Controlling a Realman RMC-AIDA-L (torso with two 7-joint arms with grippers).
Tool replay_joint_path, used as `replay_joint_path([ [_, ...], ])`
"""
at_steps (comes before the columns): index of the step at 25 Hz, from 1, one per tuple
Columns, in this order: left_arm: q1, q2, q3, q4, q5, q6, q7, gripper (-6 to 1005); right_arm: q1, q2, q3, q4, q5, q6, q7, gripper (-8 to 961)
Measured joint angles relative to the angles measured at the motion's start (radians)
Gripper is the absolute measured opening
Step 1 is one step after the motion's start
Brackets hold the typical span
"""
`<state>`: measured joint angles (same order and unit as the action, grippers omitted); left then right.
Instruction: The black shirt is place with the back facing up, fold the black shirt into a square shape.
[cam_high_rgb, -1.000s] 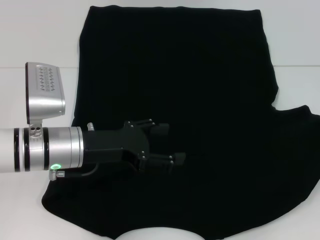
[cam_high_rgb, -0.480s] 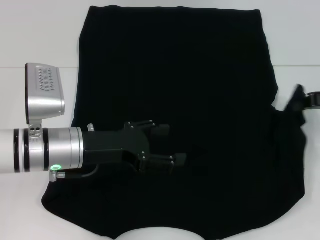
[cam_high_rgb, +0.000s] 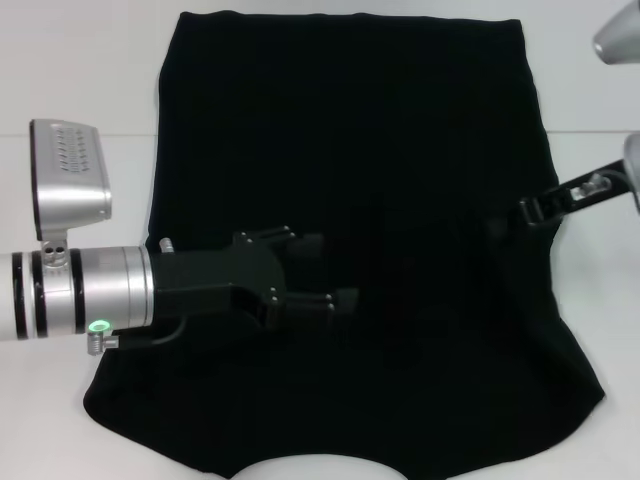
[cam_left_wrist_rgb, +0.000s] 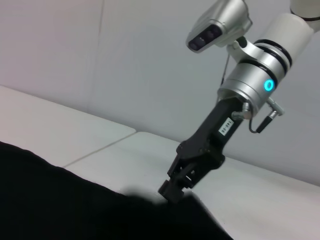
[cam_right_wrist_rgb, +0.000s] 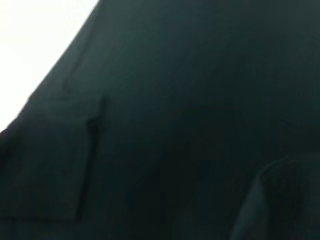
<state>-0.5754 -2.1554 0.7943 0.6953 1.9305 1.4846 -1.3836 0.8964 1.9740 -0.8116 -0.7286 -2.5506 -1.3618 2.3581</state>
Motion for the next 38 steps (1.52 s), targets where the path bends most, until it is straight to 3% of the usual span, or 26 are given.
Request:
replay_joint_path([
  [2, 0.0, 0.001, -0.009, 0.003, 0.0, -0.001, 0.0, 825, 0.008, 0.006, 0.003, -0.003, 0.011, -0.002, 0.0, 70],
  [5, 0.0, 0.003, -0.028, 0.005, 0.003, -0.009, 0.0, 822, 0.01, 0.006, 0.007, -0.007, 0.034, 0.008, -0.001, 182],
  [8, 0.0, 0.006, -0.048, 0.003, 0.003, -0.015, 0.001, 819, 0.001, -0.002, 0.009, -0.008, 0.068, 0.015, -0.003, 295],
  [19, 0.007, 0.017, -0.121, 0.003, 0.007, -0.014, -0.007, 808, -0.067, -0.022, 0.073, 0.002, 0.198, 0.009, -0.075, 545],
  [24, 0.052, 0.025, -0.149, 0.043, 0.034, -0.001, -0.11, 804, -0.117, -0.01, 0.076, 0.031, 0.323, 0.008, -0.194, 755],
  [27, 0.083, 0.027, -0.16, 0.084, 0.085, 0.002, -0.178, 801, -0.136, 0.001, 0.076, 0.078, 0.398, 0.008, -0.305, 931],
  [35, 0.161, 0.025, -0.252, 0.192, 0.273, 0.029, -0.309, 793, -0.146, 0.052, 0.046, 0.121, 0.458, 0.006, -0.52, 929],
  [38, 0.178, 0.023, -0.292, 0.237, 0.331, 0.065, -0.334, 791, -0.139, 0.055, -0.011, 0.121, 0.446, 0.0, -0.549, 928],
])
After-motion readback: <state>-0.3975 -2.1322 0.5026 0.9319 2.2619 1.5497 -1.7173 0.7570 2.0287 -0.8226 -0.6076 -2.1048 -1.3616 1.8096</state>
